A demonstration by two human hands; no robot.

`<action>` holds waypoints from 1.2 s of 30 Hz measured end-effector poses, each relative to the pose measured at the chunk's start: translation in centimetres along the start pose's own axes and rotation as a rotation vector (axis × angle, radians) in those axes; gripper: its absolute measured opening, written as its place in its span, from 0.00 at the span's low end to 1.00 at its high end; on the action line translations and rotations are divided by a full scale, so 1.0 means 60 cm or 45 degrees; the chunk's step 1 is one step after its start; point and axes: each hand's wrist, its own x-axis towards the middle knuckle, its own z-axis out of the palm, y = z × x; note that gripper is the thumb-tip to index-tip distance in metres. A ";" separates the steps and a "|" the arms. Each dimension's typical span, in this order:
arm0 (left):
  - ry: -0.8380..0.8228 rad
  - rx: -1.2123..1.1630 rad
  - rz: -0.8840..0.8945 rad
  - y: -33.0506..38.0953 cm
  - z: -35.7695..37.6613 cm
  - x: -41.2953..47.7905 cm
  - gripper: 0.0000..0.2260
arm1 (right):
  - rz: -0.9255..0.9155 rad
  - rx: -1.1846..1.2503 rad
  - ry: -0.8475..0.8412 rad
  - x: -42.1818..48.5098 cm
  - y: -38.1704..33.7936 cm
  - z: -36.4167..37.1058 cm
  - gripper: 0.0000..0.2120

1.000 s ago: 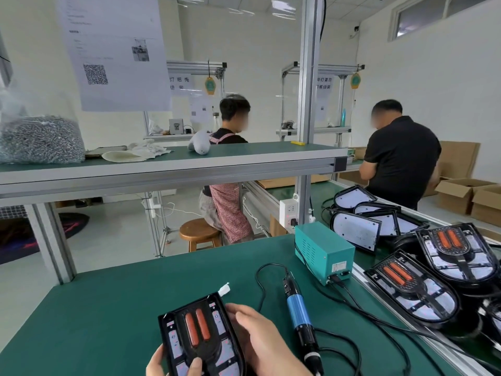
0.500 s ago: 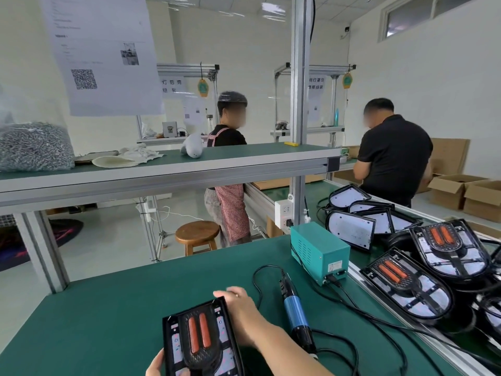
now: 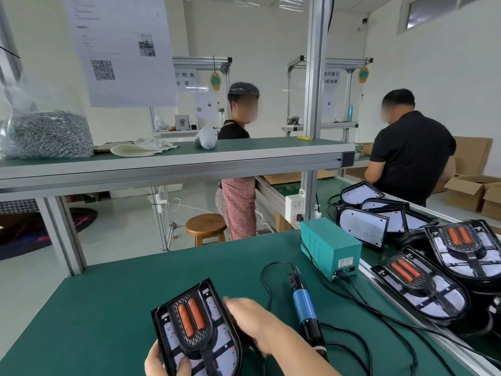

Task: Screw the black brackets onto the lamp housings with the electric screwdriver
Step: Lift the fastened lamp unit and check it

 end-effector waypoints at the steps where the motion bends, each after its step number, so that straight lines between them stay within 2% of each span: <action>1: -0.119 -0.137 0.001 -0.007 -0.004 -0.002 0.31 | 0.065 0.166 -0.036 -0.012 -0.005 0.000 0.37; 2: -0.101 -0.190 -0.009 -0.009 -0.011 0.002 0.38 | 0.093 0.260 -0.075 -0.022 -0.007 -0.001 0.42; 4: -0.064 -0.138 -0.035 -0.009 -0.003 0.004 0.33 | 0.033 0.263 -0.153 -0.034 -0.001 0.001 0.42; 6: 0.105 0.045 -0.074 -0.025 -0.003 0.014 0.24 | -0.067 0.189 -0.173 -0.045 0.013 0.010 0.34; 8: 0.186 0.216 -0.156 -0.035 -0.006 0.026 0.25 | -0.118 0.209 -0.112 -0.050 0.026 0.020 0.23; 10: 0.206 0.326 -0.200 -0.052 -0.018 0.038 0.24 | -0.134 0.294 -0.070 -0.051 0.039 0.024 0.17; 13: 0.201 0.410 -0.163 -0.078 -0.032 0.041 0.21 | -0.097 0.375 -0.010 -0.052 0.052 0.024 0.20; 15: 0.195 0.375 -0.131 -0.089 -0.035 0.040 0.17 | -0.058 0.406 0.032 -0.050 0.056 0.027 0.21; 18: 0.179 0.337 -0.148 -0.096 -0.036 0.039 0.13 | -0.016 0.457 0.089 -0.050 0.060 0.025 0.17; 22: 0.178 0.334 -0.128 -0.110 -0.032 0.031 0.19 | -0.017 0.560 0.146 -0.044 0.060 0.022 0.22; 24: 0.245 0.267 -0.146 -0.116 -0.038 0.033 0.19 | -0.029 0.614 0.141 -0.041 0.064 0.024 0.22; 26: 0.213 0.123 -0.231 -0.110 -0.043 0.040 0.12 | -0.048 0.678 0.138 -0.035 0.068 0.022 0.18; 28: 0.144 0.007 -0.285 -0.122 -0.052 0.052 0.03 | -0.028 0.741 0.181 -0.035 0.068 0.020 0.18; 30: 0.153 0.121 -0.234 -0.129 -0.051 0.048 0.08 | -0.006 0.759 0.222 -0.034 0.070 0.016 0.20; 33: 0.095 0.127 -0.138 -0.129 -0.042 0.040 0.08 | -0.010 0.795 0.105 -0.039 0.069 0.009 0.14; 36: 0.111 0.001 -0.185 -0.117 -0.032 0.043 0.07 | -0.012 0.773 -0.029 -0.048 0.066 0.006 0.13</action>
